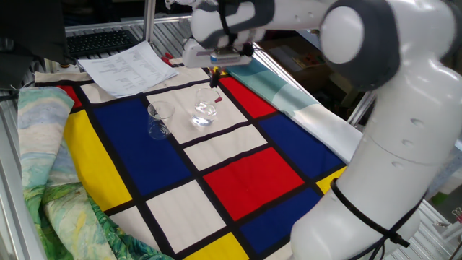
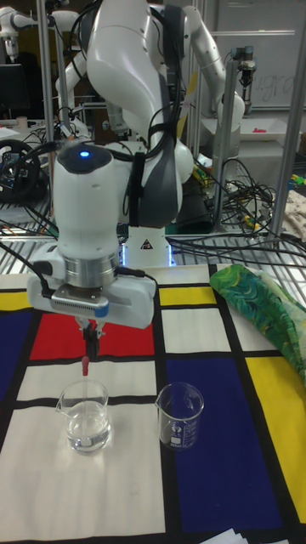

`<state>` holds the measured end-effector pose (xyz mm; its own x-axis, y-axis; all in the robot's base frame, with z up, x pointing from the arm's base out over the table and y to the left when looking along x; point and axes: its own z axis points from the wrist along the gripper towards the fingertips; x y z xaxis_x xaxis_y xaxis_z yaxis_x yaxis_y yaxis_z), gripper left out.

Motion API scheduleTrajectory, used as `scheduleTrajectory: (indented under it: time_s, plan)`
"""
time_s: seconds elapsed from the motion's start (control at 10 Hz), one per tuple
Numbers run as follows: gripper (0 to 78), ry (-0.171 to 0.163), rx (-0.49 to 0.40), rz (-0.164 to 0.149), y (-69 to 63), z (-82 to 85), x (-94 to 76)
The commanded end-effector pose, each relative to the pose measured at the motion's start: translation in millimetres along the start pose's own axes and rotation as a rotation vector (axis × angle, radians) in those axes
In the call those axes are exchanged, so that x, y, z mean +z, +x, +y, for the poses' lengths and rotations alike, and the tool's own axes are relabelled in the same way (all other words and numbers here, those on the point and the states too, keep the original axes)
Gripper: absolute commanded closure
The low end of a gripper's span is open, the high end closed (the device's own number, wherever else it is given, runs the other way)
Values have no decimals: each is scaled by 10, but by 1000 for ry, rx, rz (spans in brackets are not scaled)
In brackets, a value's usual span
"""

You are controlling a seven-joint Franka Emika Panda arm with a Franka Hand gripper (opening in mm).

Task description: Transfer liquid using a dropper

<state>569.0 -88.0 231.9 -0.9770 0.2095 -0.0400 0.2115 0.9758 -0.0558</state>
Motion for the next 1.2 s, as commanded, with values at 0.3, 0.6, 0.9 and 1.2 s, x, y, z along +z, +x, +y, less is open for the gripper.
scheduleTrajectory:
  time_s: [0.3, 0.6, 0.9, 1.2]
  plan:
    - [764, -27, 14, -78, 138, -59, 27]
    - [764, -32, 21, -100, 187, -58, 49]
    - [764, -42, 31, -135, 257, -84, 87]
    - [764, -48, 31, -156, 285, -157, 113]
